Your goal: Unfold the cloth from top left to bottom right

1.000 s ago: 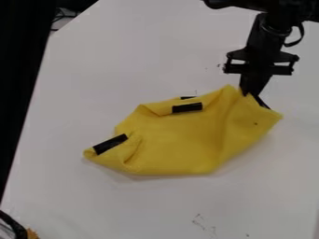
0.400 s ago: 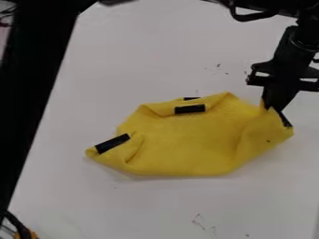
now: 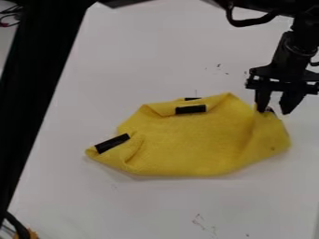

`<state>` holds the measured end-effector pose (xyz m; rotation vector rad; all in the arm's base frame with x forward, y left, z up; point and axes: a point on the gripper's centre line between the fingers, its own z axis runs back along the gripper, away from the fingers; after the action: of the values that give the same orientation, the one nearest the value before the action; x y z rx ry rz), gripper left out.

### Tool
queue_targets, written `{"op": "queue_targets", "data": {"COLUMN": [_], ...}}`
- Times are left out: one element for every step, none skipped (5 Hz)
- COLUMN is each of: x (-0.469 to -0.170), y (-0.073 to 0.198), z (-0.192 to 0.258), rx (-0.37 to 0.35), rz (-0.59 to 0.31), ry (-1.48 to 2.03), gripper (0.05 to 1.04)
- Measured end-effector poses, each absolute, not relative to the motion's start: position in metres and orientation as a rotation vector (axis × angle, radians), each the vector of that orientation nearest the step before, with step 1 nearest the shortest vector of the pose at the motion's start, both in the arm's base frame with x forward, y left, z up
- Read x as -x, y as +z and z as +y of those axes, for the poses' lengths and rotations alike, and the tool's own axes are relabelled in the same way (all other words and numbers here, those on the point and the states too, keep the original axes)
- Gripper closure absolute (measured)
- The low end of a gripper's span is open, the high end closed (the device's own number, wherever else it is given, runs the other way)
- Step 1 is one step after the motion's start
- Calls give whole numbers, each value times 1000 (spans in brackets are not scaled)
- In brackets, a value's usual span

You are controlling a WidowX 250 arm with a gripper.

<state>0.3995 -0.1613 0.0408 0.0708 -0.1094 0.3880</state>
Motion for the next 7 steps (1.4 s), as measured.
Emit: {"op": "queue_targets", "data": {"x": [-399, -392, -393, -393, -385, -357, -345], "y": [56, 61, 82, 86, 88, 100, 109], "z": [-161, -163, -153, -125, -102, -67, -59], "rx": [-44, -37, -28, -58, -66, -26, -73], "rz": [-146, -112, -69, -10, 22, 4, 21], "ry": [405, 383, 380, 368, 343, 401, 416], "gripper": [87, 80, 84, 84, 84, 84, 84]}}
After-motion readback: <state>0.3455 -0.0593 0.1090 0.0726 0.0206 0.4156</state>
